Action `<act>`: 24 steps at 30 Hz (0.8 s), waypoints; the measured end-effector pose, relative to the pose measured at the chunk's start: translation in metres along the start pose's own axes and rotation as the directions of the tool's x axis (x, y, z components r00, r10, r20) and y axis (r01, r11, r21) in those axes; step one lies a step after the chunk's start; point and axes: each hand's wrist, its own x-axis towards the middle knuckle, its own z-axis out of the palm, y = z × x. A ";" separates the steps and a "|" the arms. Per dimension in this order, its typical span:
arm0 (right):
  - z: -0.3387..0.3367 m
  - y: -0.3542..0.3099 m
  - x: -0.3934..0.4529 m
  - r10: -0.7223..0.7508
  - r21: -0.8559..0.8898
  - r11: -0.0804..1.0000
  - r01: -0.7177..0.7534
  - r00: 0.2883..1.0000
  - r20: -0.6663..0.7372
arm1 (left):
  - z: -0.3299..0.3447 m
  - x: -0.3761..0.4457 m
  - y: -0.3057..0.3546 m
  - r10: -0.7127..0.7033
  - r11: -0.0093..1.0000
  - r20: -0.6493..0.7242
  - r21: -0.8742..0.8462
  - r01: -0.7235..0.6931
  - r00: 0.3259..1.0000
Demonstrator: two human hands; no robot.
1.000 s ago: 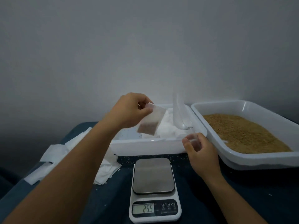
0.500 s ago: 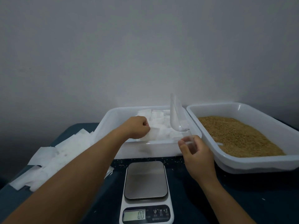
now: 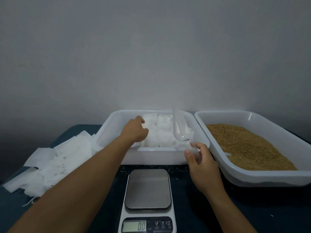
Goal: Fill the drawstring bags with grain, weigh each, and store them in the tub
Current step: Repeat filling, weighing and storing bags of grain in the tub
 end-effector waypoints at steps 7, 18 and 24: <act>-0.014 -0.011 0.003 -0.048 -0.162 0.986 0.032 0.994 -0.097 | -0.011 -0.108 -0.006 0.128 0.921 -0.401 -0.292 -0.259 0.907; -0.085 -0.024 0.054 -0.139 -0.441 0.897 0.014 0.957 -0.253 | 0.049 -0.146 -0.087 -0.130 0.931 -0.059 -0.349 0.101 0.990; -0.132 0.018 0.103 0.267 -0.743 0.629 -0.230 0.961 -0.071 | 0.056 -0.139 -0.091 -0.196 0.907 -0.057 -0.390 0.159 0.979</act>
